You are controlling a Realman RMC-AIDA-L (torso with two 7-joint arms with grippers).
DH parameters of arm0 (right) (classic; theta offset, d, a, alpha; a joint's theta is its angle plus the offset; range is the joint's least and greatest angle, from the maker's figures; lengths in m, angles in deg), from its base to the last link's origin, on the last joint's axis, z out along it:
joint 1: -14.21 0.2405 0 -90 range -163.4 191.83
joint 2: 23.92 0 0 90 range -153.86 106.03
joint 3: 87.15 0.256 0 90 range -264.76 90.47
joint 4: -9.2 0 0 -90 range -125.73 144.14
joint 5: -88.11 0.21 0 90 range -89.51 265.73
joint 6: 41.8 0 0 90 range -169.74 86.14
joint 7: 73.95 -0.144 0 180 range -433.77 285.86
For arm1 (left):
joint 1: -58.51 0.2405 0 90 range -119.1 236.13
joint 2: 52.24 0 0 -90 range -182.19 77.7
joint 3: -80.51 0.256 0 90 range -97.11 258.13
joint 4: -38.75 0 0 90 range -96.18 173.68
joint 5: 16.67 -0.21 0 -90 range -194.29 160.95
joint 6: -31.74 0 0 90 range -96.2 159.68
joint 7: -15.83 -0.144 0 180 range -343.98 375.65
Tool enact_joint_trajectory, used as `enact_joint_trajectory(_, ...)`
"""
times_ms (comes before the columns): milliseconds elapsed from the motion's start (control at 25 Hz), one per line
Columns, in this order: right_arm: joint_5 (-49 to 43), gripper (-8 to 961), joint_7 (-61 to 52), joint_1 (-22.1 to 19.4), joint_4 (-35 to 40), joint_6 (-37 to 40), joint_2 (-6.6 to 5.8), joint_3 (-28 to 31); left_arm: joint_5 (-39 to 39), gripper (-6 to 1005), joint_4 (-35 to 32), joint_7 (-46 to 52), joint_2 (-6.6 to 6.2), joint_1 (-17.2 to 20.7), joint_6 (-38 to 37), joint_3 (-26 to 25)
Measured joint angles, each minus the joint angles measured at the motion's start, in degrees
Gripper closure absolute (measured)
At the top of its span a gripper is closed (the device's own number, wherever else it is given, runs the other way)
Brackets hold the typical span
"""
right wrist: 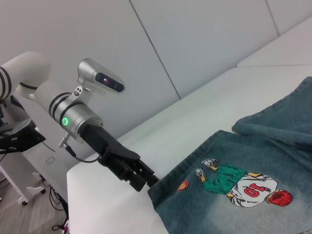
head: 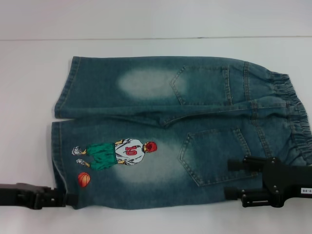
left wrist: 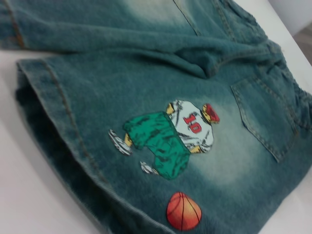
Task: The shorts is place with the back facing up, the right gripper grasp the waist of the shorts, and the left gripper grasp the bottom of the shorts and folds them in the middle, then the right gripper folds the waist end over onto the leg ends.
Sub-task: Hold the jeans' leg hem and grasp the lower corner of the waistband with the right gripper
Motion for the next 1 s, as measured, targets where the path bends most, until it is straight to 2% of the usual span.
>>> enact_joint_trajectory(240, 0.0, 37, 0.0, -0.2, 0.0, 0.0, 0.0, 0.0, -0.2, 391, -0.1, 1.3, 0.09, 0.2, 0.7, 1.8)
enact_joint_trajectory(1000, 0.0, 37, -0.1, 0.0, 0.0, -0.4, 0.0, 0.2, -1.5, 436, -0.2, 3.0, 0.09, -1.3, 2.1, 2.7)
